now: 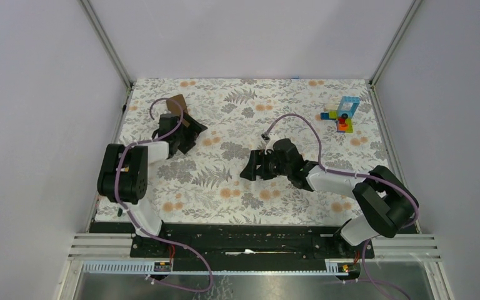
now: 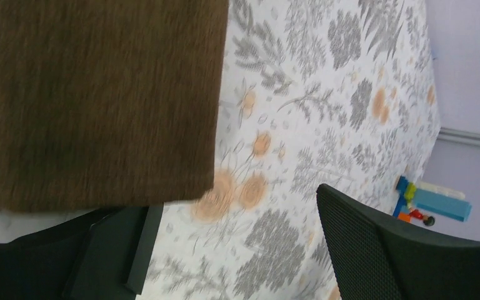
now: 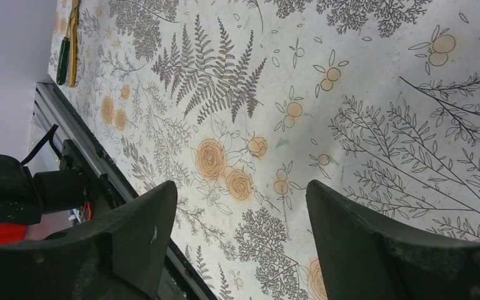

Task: Fold the napkin into a case and place the utensils inside
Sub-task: Move the smaller rectangle folded napkin to the center of the board, then rotate the fork at the center of the board.

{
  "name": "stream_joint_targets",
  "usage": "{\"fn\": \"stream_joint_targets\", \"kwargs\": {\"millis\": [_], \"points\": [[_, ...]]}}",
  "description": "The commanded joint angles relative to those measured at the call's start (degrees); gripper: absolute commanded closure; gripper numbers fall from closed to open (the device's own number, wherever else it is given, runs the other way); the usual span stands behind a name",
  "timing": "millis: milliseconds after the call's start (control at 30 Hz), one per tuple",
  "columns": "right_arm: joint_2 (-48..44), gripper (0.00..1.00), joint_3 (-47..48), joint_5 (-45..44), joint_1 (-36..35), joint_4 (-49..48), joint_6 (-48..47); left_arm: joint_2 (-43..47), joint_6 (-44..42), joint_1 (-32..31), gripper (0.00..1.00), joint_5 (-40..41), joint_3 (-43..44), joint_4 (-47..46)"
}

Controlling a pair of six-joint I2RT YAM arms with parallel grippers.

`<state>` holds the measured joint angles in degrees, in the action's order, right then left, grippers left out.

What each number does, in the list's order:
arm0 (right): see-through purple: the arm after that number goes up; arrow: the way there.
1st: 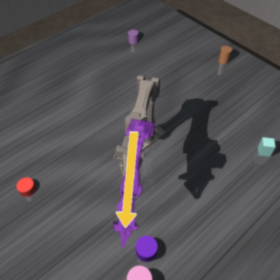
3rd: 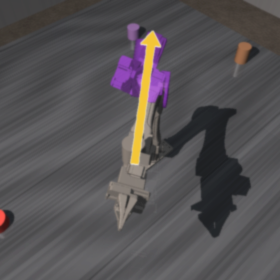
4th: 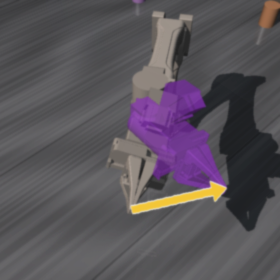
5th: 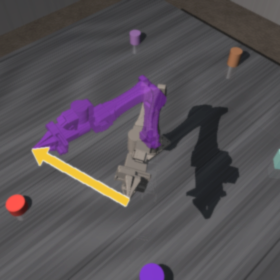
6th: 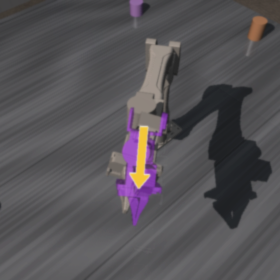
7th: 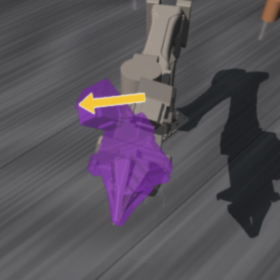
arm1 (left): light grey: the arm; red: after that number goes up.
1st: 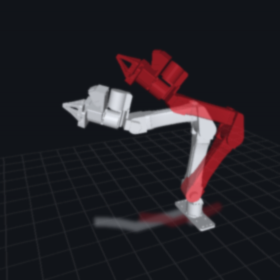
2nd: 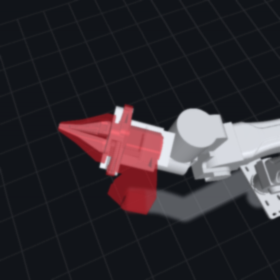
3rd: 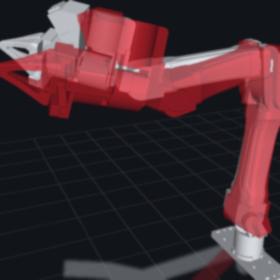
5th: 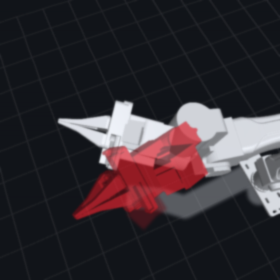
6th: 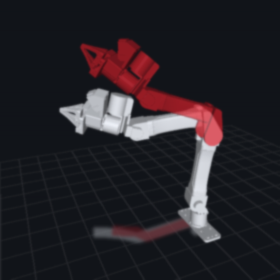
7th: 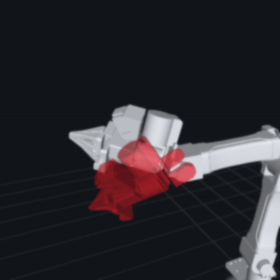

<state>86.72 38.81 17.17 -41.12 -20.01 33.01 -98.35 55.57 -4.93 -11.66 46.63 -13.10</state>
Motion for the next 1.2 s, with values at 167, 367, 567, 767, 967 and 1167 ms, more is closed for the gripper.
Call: {"fn": "stream_joint_targets", "kwargs": {"millis": [167, 367, 567, 767, 967, 1167], "points": [[-3.97, 0.18, -0.88, -0.12, 1.04, -1.05, -0.96, -9.86, -1.85, 3.0, 0.01, 6.14, 14.08, 1.6], [-6.79, 0.17, -0.53, 0.08, 1.36, 1.62, -2.88, -4.56, -8.42, 4.92, 0.01, -3.22, 18.23, 12.31], [-10.4, 0.16, 2.57, 3.11, 1.39, 10.69, -8.53, 15.49, -18.78, 4.55, 0.01, -1.45, 16.89, 38.69], [-12.49, 0.16, 3.26, 8.83, 1.4, 13.59, -10.78, 24.51, -19.57, 17.83, 0.01, 6.64, 13.79, 62.54], [-11.87, 0.16, 1.95, 12.81, 1.35, 13.16, -11.15, 25.77, -15.01, 29.61, 0.01, 18.35, 10.97, 64.71], [-11.77, 0.17, 1.32, 14.94, 1.34, 12.92, -10.74, 29.1, -12.08, 42.62, 0.02, 16.34, 2.26, 58.69]]}}
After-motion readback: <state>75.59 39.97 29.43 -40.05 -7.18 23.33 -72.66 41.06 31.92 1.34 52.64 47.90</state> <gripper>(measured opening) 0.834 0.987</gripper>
